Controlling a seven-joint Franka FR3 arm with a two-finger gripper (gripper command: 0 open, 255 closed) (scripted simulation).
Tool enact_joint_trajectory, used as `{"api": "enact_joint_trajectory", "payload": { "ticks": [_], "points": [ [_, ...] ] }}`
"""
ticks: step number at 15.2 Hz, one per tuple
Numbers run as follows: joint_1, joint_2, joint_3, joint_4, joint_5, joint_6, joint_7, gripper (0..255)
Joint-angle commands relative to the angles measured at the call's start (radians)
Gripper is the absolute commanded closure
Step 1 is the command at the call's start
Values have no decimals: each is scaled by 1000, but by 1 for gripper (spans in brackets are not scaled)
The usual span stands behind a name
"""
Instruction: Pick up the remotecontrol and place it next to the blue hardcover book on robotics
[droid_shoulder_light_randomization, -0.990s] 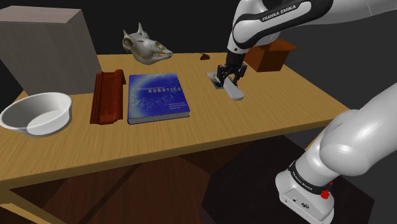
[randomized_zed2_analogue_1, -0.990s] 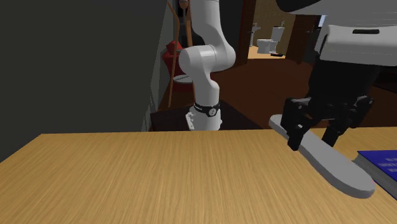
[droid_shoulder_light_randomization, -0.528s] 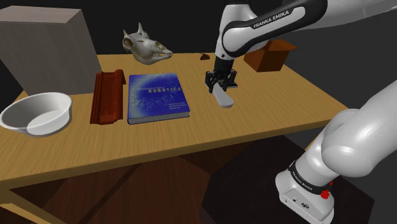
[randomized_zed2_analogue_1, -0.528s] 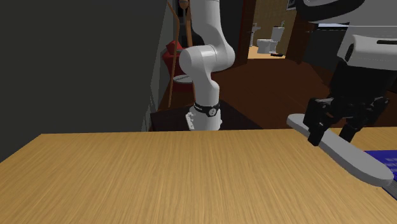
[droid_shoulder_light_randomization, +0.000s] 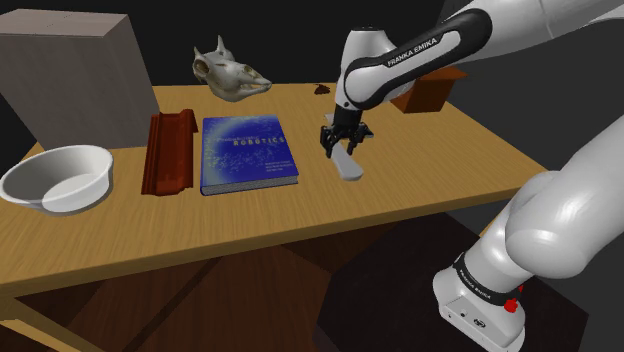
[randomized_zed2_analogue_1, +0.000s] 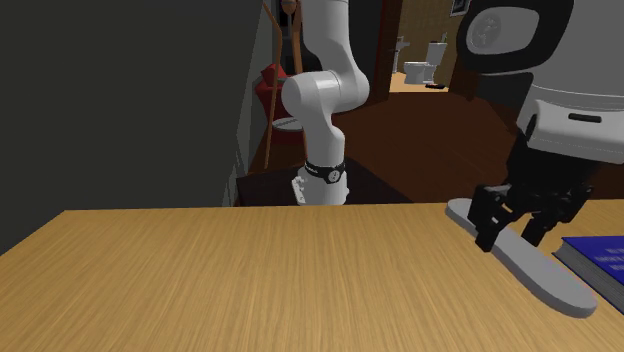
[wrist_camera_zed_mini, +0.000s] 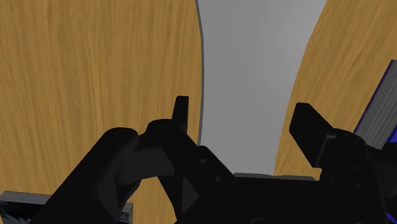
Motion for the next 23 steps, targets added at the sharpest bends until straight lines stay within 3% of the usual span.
{"api": "enact_joint_trajectory", "payload": {
  "ticks": [1,7,14,15,20,23],
  "points": [
    [1,16,0,-10,1,27,-1,255],
    [1,74,0,-38,6,113,-5,255],
    [1,74,0,-38,6,113,-5,255],
    [1,74,0,-38,6,112,-5,0],
    [1,74,0,-38,6,112,-5,0],
    [0,3,-1,-1,0,6,-1,0]
  ]
}}
